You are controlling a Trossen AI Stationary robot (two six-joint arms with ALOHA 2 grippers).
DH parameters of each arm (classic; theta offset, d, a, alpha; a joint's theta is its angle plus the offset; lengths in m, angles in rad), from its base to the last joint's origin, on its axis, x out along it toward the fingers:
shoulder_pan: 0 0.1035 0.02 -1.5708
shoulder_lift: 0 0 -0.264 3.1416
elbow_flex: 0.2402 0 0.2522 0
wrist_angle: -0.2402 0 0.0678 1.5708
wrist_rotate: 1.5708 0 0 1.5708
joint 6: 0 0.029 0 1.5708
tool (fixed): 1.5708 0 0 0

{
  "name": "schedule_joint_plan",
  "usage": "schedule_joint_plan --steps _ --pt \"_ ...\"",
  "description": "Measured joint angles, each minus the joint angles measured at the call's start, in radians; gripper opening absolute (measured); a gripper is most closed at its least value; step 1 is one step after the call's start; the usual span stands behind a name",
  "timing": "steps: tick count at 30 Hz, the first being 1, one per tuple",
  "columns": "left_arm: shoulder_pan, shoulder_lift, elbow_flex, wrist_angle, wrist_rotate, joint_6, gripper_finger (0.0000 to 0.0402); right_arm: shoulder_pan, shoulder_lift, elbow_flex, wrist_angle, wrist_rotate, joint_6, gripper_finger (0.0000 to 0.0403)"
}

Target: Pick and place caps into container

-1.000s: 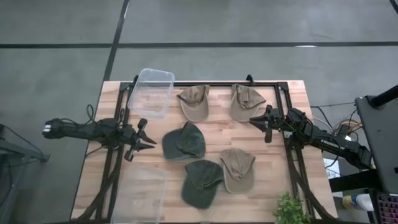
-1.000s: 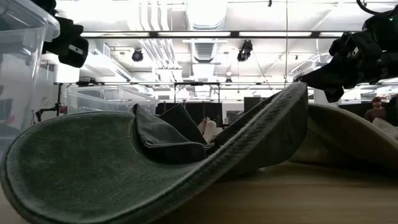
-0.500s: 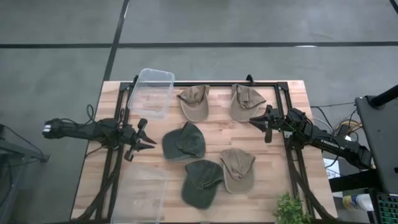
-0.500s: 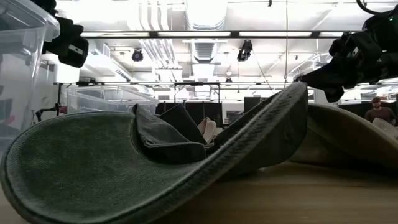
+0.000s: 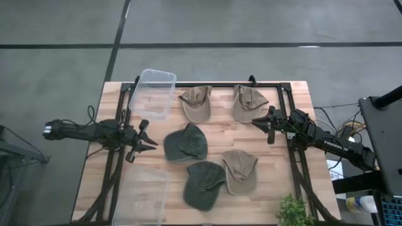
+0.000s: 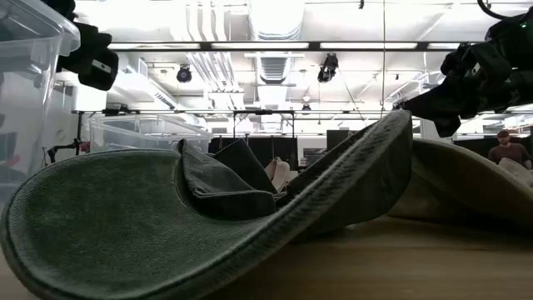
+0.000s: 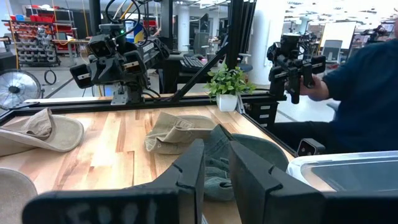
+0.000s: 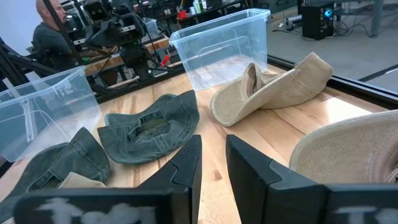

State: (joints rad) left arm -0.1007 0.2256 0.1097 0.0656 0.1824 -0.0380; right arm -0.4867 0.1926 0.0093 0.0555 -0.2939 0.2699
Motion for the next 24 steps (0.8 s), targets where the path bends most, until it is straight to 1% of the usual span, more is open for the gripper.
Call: schedule_joint_plan --steps 9,14,17,20,24 --pt "0.0 0.0 0.0 0.0 0.0 0.0 0.0067 0.0 0.0 0.0 0.036 0.0 0.006 0.0068" --pt "0.0 0.0 0.0 0.0 -0.003 0.014 0.0067 0.0 0.0 0.0 0.095 0.005 0.189 0.0068" --pt "0.001 0.0 0.0 0.001 -0.059 0.112 0.0067 0.0 0.0 0.0 0.108 -0.003 0.294 0.0068" --pt "0.001 0.0 0.0 0.002 -0.134 0.172 0.0067 0.003 0.0 0.0 0.117 -0.027 0.421 0.0068" --pt "0.001 0.0 0.0 0.002 -0.269 0.191 0.0067 0.004 0.001 0.0 0.121 0.005 0.598 0.0068"
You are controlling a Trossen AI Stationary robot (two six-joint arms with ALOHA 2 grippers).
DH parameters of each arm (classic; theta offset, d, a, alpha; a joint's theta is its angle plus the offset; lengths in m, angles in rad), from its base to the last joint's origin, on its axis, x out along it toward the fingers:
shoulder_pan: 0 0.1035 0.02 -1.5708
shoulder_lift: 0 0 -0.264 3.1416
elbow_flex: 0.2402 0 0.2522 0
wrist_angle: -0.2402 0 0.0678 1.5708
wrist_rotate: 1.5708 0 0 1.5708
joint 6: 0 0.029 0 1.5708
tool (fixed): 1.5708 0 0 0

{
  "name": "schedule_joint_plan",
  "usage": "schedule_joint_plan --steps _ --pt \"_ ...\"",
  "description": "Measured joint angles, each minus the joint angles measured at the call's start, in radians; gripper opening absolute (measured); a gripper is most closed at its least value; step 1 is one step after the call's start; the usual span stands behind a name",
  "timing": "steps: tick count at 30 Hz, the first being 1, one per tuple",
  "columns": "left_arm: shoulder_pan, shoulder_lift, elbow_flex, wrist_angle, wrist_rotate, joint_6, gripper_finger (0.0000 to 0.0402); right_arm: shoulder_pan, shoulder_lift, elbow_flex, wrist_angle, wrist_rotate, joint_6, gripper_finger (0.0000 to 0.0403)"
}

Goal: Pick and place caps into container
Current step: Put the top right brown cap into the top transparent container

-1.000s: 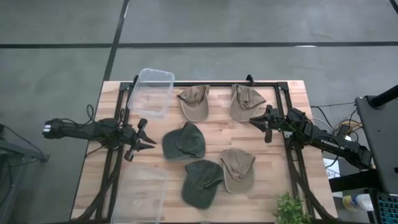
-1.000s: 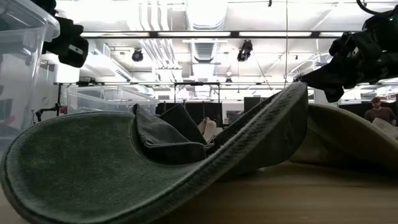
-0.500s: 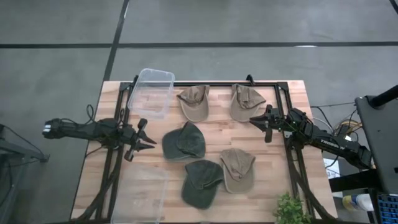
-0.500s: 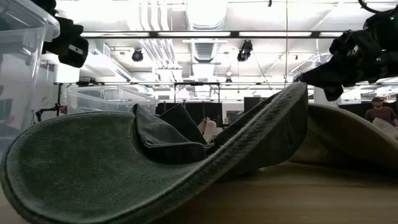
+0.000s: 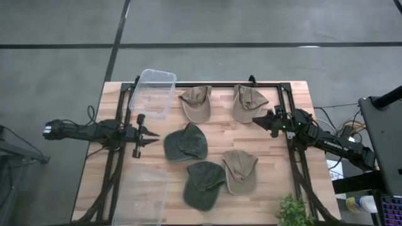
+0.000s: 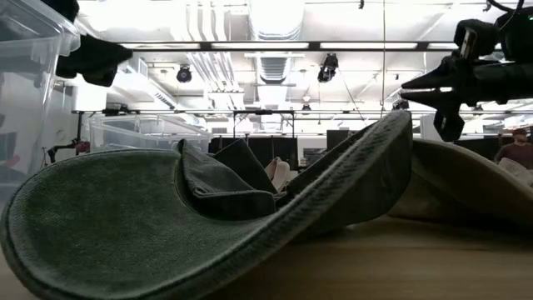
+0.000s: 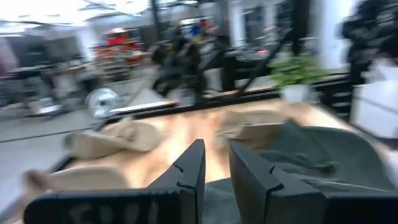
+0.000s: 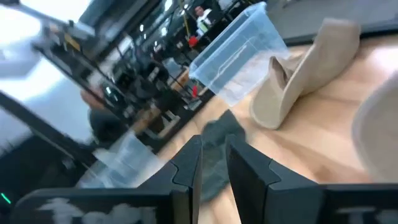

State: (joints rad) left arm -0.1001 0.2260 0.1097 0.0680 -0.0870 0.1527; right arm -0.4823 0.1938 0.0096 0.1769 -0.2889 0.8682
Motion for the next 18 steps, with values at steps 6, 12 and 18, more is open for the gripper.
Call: schedule_joint_plan --steps 6,12,18 --pt "0.0 0.0 0.001 0.023 -0.068 0.003 0.0067 0.0 0.016 0.0 0.001 0.071 0.245 0.0068" --pt "0.0 0.0 0.001 0.033 -0.068 -0.069 0.0067 0.008 0.121 0.0 -0.02 0.116 0.416 0.009" --pt "-0.001 0.0 0.001 0.034 -0.061 -0.11 0.0067 0.009 0.315 0.083 -0.016 0.14 0.413 0.0153"
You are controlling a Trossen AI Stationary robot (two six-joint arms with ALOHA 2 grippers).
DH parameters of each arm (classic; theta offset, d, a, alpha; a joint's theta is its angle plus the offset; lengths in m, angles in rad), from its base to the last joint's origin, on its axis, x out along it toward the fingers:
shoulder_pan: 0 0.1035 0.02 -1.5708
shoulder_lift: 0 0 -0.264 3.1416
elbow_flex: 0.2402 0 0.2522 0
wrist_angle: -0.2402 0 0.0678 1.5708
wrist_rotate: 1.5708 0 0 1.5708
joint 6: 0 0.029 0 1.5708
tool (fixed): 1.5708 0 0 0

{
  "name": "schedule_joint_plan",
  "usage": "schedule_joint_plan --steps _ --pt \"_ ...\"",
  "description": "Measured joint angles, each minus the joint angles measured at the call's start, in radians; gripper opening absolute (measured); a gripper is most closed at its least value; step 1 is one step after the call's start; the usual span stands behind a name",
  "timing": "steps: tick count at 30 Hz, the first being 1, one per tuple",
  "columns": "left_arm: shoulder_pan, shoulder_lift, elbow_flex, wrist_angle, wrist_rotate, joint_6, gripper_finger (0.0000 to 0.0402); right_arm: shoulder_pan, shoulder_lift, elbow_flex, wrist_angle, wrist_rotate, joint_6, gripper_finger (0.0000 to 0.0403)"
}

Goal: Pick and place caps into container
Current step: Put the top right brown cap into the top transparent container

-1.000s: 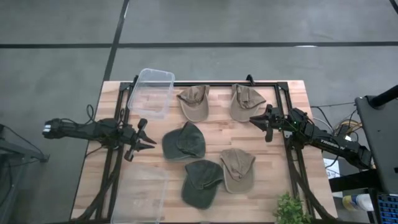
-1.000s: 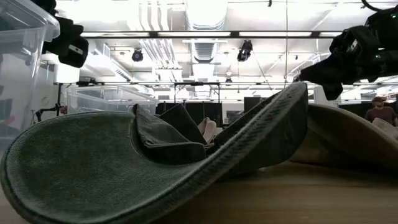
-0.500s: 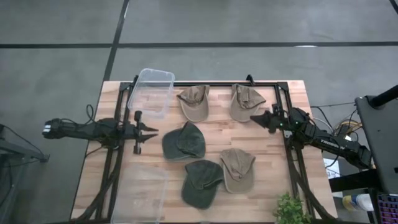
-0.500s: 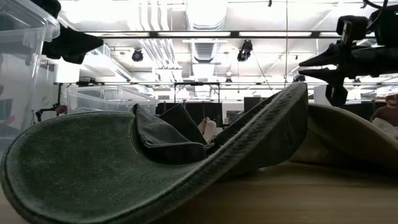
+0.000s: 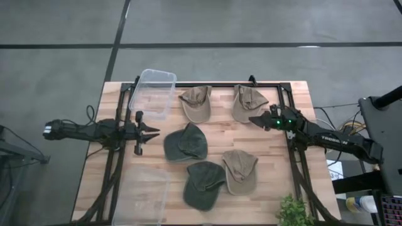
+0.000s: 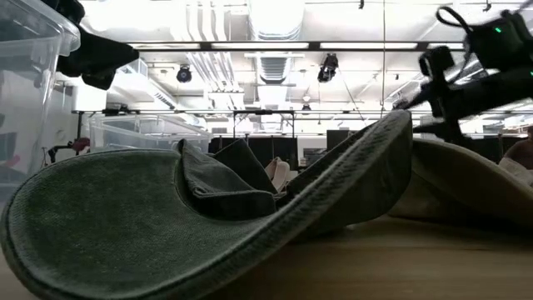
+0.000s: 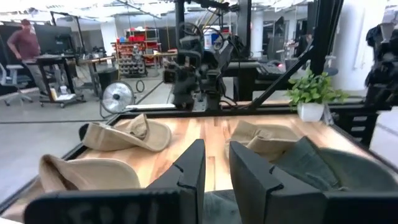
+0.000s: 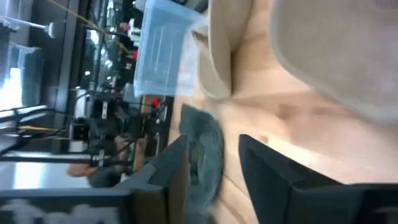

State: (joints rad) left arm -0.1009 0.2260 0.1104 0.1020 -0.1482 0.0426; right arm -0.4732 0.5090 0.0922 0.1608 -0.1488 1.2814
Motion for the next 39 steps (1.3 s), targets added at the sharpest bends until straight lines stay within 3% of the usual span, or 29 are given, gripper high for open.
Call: schedule_joint_plan --steps 3,5,11,17,28,39 --pt "0.0 0.0 0.0 -0.002 0.0 -0.056 0.0067 0.0 0.115 0.12 -0.052 0.016 -0.053 0.018" --pt "0.0 0.001 0.0 -0.007 0.0 -0.064 0.0067 0.0 0.192 0.219 -0.198 0.019 -0.077 0.0189" --pt "0.0 0.002 0.0 -0.006 -0.004 -0.078 0.0067 0.0 0.402 0.477 -0.647 0.044 -0.119 0.0194" --pt "0.0 0.004 0.0 -0.006 -0.008 -0.143 0.0067 0.0 0.549 0.62 -0.882 0.095 -0.125 0.0194" --pt "0.0 0.005 0.0 0.002 -0.008 -0.193 0.0067 -0.028 0.7 0.566 -0.869 0.163 -0.112 0.0194" --pt "0.0 0.005 0.0 0.003 -0.008 -0.208 0.0067 -0.162 0.733 0.461 -0.654 0.175 -0.167 0.0172"
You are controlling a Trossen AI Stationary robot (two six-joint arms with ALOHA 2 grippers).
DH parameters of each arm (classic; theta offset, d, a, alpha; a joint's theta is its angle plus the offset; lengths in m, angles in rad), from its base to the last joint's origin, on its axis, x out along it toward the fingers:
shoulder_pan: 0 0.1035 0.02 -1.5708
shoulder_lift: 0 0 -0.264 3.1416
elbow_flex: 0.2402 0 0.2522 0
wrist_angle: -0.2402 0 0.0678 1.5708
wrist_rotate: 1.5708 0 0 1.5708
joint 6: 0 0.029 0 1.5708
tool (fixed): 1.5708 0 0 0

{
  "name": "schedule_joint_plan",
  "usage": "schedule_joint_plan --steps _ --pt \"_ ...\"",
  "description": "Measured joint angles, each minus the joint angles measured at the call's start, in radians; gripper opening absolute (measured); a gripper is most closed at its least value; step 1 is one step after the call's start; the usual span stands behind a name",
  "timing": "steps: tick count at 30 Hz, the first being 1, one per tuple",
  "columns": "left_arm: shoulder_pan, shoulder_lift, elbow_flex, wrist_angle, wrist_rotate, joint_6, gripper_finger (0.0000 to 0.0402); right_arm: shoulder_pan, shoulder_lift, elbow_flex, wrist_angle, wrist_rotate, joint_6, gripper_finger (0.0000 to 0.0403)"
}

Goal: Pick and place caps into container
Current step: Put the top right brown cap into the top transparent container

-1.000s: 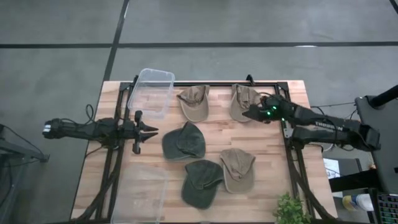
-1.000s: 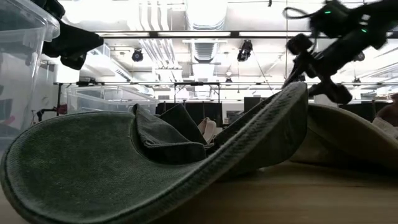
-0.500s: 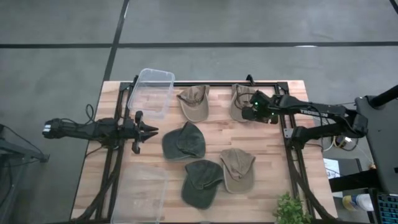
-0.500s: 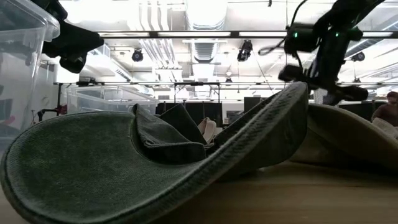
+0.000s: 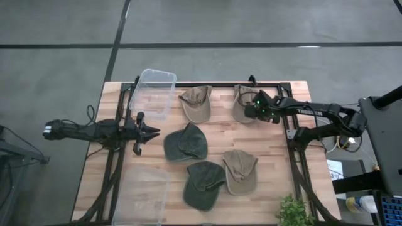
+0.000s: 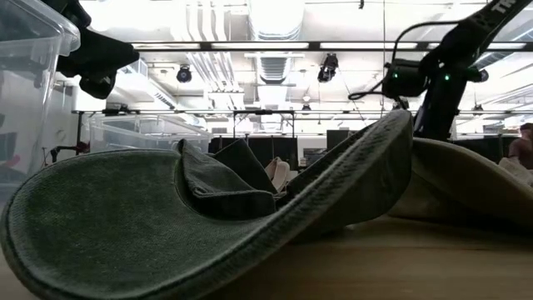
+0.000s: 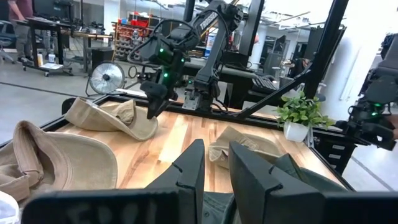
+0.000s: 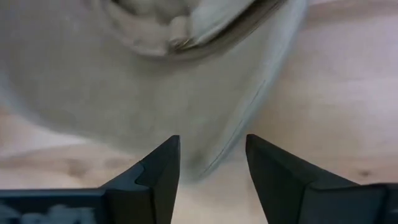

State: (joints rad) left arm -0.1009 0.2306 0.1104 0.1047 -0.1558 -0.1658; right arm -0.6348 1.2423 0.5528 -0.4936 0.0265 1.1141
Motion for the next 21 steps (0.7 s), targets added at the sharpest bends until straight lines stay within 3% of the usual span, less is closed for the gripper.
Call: schedule_joint_plan --steps 6,13,21 --pt "0.0 0.0 0.0 0.0 0.0 0.0 0.0067 -0.043 0.003 -0.042 0.135 0.003 -0.075 0.0136" --pt "0.0 0.0 0.0 0.0 0.0 -0.007 0.0067 -0.054 -0.003 -0.059 0.197 0.018 -0.168 0.0023" --pt "0.001 0.0 0.0 0.0 -0.003 -0.108 0.0067 -0.034 -0.074 -0.048 0.208 0.027 -0.245 0.0011"
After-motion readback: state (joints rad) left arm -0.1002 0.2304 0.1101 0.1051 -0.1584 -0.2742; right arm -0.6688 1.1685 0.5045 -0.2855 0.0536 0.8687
